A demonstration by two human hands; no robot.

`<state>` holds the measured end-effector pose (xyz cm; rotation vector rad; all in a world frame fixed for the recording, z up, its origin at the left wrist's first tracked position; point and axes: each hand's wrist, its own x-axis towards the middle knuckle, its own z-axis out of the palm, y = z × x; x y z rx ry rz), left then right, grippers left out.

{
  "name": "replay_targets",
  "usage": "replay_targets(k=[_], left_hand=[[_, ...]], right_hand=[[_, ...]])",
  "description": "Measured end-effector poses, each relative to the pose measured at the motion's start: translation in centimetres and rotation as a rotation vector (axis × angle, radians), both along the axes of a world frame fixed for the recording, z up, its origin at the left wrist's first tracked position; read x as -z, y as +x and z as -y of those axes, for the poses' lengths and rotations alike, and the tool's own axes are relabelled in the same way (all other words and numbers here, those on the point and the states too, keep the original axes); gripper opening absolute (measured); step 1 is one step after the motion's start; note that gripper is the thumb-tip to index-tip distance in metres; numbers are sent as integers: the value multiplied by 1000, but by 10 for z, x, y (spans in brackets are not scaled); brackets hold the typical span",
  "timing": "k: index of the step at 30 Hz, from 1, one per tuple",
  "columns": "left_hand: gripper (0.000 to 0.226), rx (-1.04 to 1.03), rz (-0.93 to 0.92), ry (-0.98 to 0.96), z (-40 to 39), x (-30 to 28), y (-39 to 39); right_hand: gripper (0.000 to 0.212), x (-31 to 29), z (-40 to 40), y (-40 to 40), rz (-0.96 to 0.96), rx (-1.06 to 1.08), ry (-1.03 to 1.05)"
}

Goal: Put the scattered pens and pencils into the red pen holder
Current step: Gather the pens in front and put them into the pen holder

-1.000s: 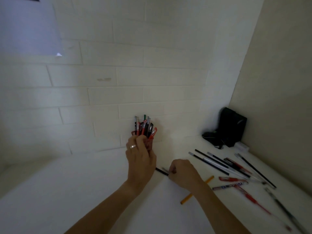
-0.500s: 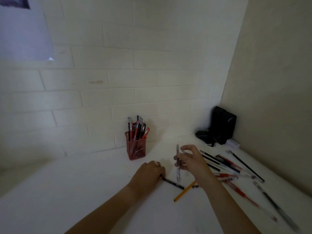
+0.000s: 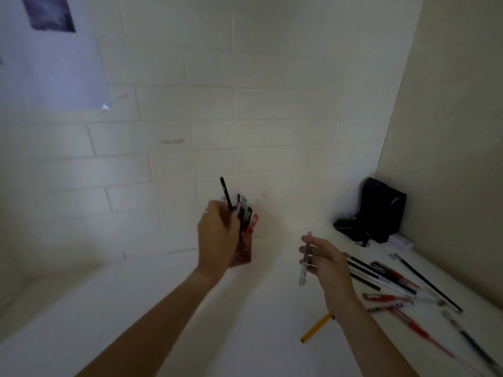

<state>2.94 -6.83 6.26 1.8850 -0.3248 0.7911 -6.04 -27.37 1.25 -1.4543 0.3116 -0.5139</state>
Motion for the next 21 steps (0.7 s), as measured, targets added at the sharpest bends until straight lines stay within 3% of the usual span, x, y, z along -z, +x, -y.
replay_targets(k=[2, 7, 13, 17, 21], left_hand=[[11, -11, -30, 32, -5, -6, 20], [9, 62, -105, 34, -6, -1, 41], [9, 78, 46, -119, 0, -5, 50], [9, 69, 2, -71, 2, 19, 56], [7, -88, 47, 110, -3, 55, 58]], right_hand=[[44, 1, -10, 3, -14, -60, -51], [10, -11, -43, 12, 30, -156, -98], [19, -26, -64, 30, 131, -43, -189], [17, -33, -73, 46, 145, 22, -308], [17, -31, -80, 68, 83, 52, -444]])
